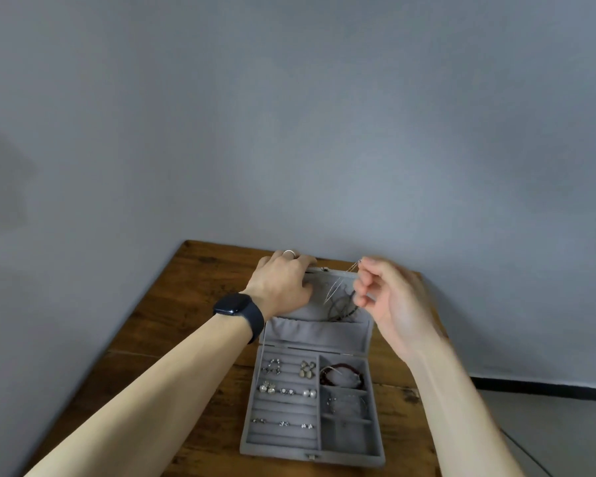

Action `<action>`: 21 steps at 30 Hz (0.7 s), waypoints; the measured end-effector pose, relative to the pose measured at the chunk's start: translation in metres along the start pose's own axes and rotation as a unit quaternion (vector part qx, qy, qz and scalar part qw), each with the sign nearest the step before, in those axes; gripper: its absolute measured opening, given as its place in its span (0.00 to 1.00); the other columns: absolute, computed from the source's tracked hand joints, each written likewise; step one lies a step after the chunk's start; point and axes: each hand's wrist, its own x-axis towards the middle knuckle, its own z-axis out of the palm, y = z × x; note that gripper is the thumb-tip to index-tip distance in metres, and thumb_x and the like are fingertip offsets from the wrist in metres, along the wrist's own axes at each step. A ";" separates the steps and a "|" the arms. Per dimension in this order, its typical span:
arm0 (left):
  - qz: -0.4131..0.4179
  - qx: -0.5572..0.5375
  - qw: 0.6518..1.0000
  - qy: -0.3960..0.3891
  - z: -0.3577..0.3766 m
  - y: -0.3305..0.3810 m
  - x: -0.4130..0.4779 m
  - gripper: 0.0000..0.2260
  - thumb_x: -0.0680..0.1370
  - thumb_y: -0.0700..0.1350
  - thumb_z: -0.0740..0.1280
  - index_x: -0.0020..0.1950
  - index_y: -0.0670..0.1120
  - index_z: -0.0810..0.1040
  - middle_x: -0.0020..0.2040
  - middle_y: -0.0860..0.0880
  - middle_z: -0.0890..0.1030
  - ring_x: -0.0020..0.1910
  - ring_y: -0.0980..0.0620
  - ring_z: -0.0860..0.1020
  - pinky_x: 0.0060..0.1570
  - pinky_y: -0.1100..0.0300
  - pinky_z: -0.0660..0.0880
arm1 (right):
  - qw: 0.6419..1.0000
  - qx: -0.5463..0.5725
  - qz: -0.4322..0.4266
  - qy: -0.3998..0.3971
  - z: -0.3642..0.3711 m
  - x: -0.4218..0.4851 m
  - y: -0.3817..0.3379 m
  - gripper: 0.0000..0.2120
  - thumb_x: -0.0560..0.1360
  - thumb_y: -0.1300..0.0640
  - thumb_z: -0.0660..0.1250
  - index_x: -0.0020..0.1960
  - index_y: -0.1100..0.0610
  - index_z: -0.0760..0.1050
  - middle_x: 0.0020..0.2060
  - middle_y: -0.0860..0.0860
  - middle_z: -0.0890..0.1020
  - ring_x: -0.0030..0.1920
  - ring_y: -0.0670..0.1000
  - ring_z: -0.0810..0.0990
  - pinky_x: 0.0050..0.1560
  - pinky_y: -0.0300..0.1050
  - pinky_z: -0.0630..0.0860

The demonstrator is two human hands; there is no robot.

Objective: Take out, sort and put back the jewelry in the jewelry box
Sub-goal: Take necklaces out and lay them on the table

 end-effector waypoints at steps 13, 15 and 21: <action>0.109 -0.416 0.901 -0.055 -0.070 0.097 -0.075 0.08 0.73 0.51 0.71 0.49 0.53 0.86 0.48 0.53 0.87 0.54 0.52 0.83 0.64 0.47 0.75 | 0.991 -0.088 -0.032 -0.095 -0.030 -0.068 -0.064 0.12 0.73 0.58 0.68 0.35 0.60 0.69 0.32 0.54 0.67 0.32 0.51 0.67 0.35 0.45 0.63; 0.110 -0.419 0.900 -0.054 -0.078 0.109 -0.088 0.07 0.73 0.52 0.71 0.48 0.54 0.86 0.48 0.53 0.86 0.54 0.51 0.83 0.62 0.43 0.75 | 0.990 -0.093 -0.036 -0.098 -0.031 -0.082 -0.076 0.12 0.73 0.57 0.67 0.35 0.60 0.68 0.32 0.53 0.67 0.32 0.50 0.67 0.35 0.44 0.64; 0.084 -0.448 0.887 -0.069 -0.103 0.132 -0.128 0.04 0.78 0.42 0.71 0.50 0.44 0.85 0.49 0.46 0.86 0.45 0.51 0.83 0.50 0.48 0.73 | 0.988 -0.093 -0.017 -0.119 -0.038 -0.125 -0.105 0.09 0.73 0.58 0.66 0.35 0.56 0.72 0.32 0.51 0.69 0.32 0.50 0.68 0.34 0.44 0.64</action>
